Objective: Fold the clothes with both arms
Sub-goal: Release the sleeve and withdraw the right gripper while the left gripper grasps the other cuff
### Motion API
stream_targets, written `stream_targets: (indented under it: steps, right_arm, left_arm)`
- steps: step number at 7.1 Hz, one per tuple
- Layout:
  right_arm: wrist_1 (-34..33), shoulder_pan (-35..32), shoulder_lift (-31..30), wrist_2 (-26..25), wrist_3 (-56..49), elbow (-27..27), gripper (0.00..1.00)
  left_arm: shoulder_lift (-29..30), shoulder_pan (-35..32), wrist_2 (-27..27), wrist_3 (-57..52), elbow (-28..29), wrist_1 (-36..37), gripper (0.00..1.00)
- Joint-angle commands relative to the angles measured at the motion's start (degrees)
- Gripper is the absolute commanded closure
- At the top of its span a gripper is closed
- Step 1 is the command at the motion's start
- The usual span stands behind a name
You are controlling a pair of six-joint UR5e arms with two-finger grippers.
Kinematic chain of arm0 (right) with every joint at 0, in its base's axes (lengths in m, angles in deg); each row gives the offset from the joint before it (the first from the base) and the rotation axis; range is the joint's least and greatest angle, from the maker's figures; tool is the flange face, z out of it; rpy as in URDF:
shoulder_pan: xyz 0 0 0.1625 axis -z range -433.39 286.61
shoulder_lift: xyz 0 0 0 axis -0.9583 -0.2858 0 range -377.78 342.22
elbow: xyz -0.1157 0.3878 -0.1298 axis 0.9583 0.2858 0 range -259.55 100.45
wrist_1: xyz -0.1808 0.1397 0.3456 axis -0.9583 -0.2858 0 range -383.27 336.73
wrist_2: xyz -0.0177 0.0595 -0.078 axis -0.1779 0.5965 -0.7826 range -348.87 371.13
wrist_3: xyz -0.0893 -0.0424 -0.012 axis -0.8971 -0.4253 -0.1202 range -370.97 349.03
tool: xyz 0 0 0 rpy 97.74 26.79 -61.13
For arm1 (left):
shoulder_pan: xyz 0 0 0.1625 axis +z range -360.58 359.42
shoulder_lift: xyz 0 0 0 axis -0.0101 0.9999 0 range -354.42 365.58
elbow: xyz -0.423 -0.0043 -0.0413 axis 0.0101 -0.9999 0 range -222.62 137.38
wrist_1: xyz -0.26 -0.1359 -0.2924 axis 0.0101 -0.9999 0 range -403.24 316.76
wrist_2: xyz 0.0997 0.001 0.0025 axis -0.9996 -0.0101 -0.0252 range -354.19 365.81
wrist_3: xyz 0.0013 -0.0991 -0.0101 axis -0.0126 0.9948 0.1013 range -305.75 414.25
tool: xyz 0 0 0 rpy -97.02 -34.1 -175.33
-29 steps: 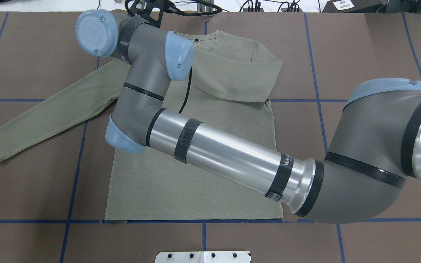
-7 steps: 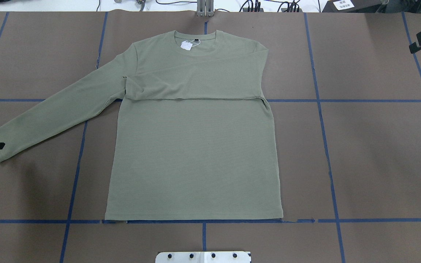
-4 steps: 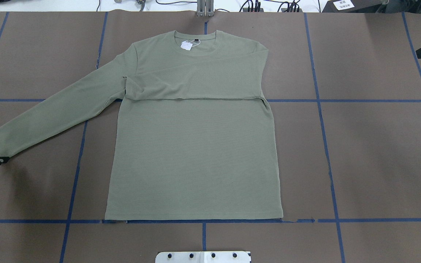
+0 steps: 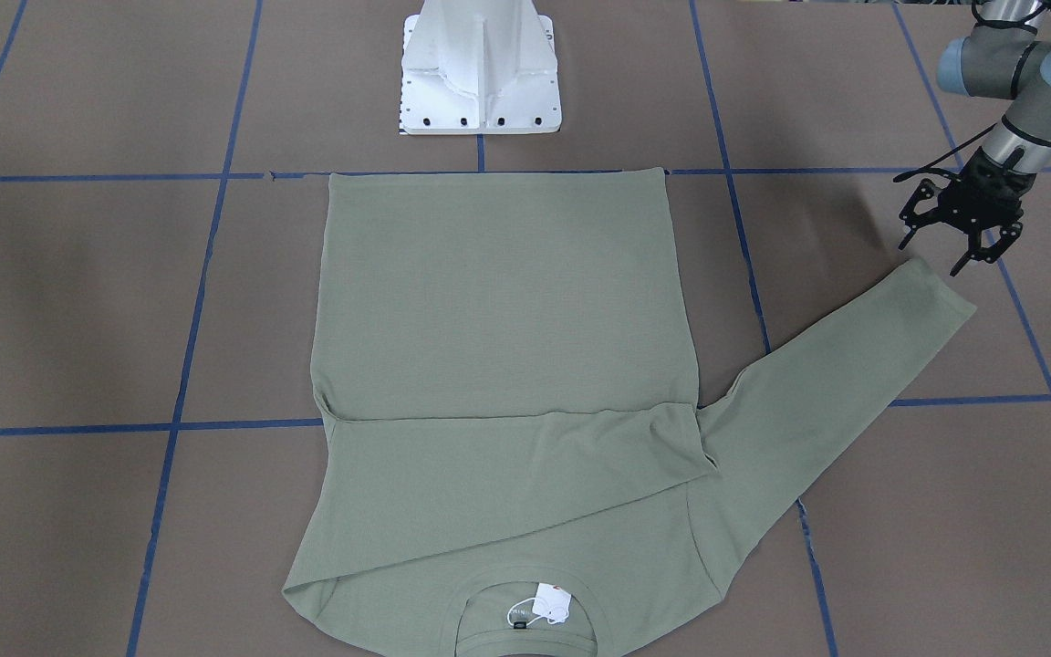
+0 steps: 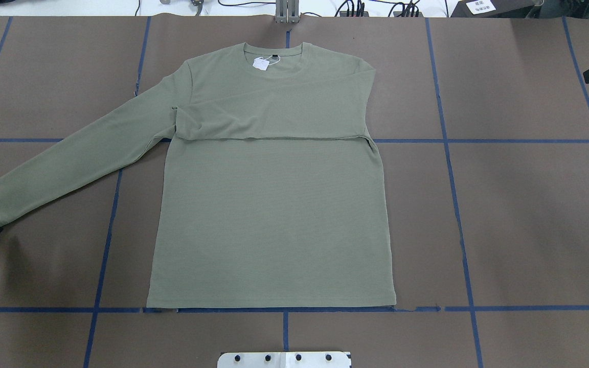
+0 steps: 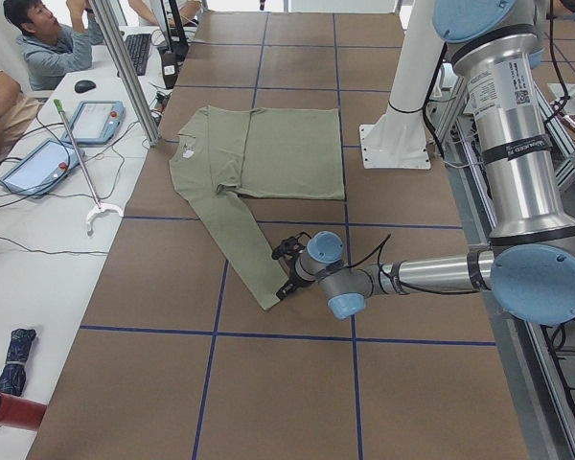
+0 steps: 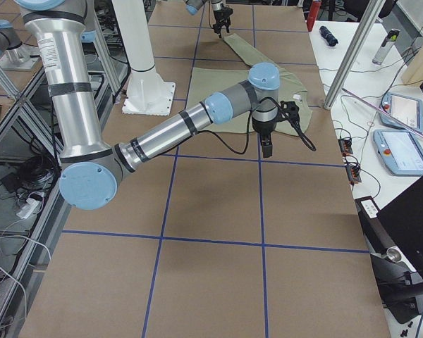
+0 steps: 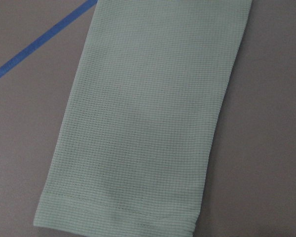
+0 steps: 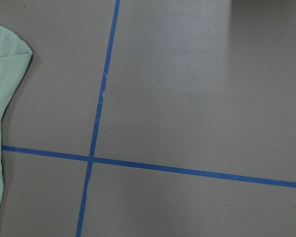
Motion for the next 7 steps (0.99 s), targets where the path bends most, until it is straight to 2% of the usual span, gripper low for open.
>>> stream_targets:
  steps: [1,4,6,7]
  right_arm:
    - [0.00,0.00,-0.16,-0.11,-0.18,0.17,0.00]
    - [0.00,0.00,-0.07,-0.20,-0.18,0.26,0.00]
    - [0.00,0.00,-0.07,-0.11,-0.10,0.26,0.00]
    - [0.00,0.00,-0.07,-0.11,-0.01,0.26,0.00]
  left_arm:
    - [1.05,0.20,-0.07,-0.11,1.14,0.00,0.29]
    - [1.50,0.29,-0.07,-0.28,1.68,-0.09,0.30]
    - [1.50,0.29,-0.07,-0.29,1.68,-0.35,0.86]
    - [1.24,0.20,-0.07,-0.20,1.68,-1.66,1.00]
